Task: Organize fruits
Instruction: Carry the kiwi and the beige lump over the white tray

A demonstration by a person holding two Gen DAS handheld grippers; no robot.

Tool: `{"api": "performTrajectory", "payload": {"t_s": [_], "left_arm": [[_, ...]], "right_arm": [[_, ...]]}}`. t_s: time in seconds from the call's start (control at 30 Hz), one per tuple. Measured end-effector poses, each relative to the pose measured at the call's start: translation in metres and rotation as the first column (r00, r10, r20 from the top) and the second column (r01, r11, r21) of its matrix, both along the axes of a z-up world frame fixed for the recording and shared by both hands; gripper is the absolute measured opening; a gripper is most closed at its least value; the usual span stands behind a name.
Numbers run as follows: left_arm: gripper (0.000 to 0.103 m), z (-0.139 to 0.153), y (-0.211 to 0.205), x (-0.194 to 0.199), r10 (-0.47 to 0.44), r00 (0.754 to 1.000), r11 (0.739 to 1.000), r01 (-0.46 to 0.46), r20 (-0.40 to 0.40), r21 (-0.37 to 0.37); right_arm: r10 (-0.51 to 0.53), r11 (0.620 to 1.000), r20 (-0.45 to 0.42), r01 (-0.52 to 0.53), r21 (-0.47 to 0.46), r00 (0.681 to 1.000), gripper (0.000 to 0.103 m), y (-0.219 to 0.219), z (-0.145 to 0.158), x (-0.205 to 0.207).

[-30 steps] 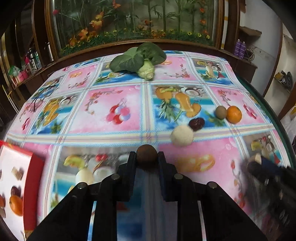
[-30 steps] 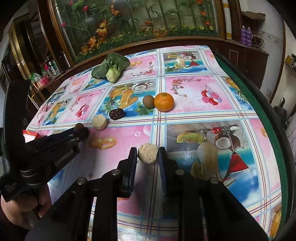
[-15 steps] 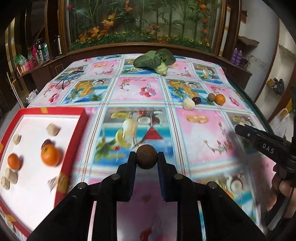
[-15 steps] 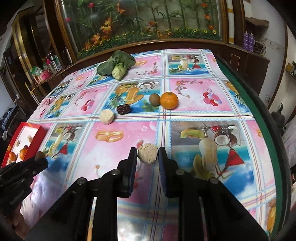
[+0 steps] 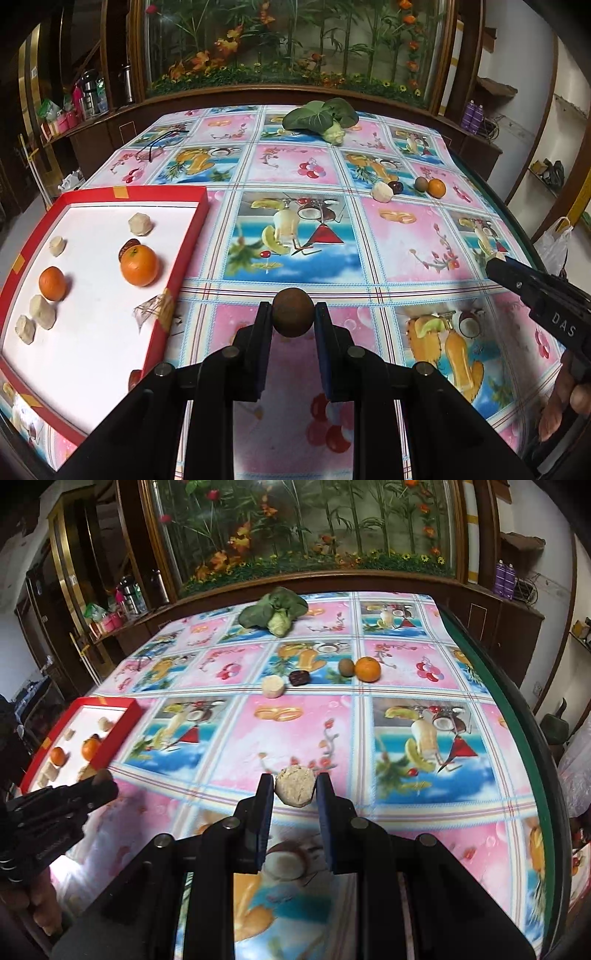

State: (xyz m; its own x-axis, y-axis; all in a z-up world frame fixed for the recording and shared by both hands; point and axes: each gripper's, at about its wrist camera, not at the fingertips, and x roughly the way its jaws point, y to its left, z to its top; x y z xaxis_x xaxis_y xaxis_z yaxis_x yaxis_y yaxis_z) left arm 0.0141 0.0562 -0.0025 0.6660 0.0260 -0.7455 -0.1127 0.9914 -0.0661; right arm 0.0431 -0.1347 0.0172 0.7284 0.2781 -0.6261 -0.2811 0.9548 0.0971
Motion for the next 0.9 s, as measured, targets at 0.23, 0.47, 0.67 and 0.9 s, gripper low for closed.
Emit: {"api": "performTrajectory", "payload": {"t_s": [0.23, 0.47, 0.67, 0.9], "left_arm": [[0.021, 0.006, 0.006, -0.009, 0.008, 1.0, 1.0, -0.008, 0.019, -0.003], [0.021, 0.008, 0.017, -0.016, 0.031, 0.999, 1.0, -0.031, 0.029, 0.001], [0.021, 0.01, 0.028, -0.021, 0.056, 0.998, 0.998, -0.056, 0.037, -0.007], [0.021, 0.013, 0.045, -0.025, 0.1, 0.994, 0.995, -0.1, 0.046, -0.018]], "right_arm": [[0.024, 1.0, 0.006, -0.024, 0.006, 1.0, 0.025, 0.013, 0.001, -0.015], [0.066, 0.998, 0.015, -0.067, 0.006, 0.998, 0.025, 0.032, 0.001, -0.022], [0.09, 0.996, 0.025, -0.09, 0.009, 0.996, 0.025, 0.043, 0.003, -0.024], [0.098, 0.995, 0.039, -0.098, 0.005, 0.994, 0.025, 0.047, 0.006, -0.026]]}}
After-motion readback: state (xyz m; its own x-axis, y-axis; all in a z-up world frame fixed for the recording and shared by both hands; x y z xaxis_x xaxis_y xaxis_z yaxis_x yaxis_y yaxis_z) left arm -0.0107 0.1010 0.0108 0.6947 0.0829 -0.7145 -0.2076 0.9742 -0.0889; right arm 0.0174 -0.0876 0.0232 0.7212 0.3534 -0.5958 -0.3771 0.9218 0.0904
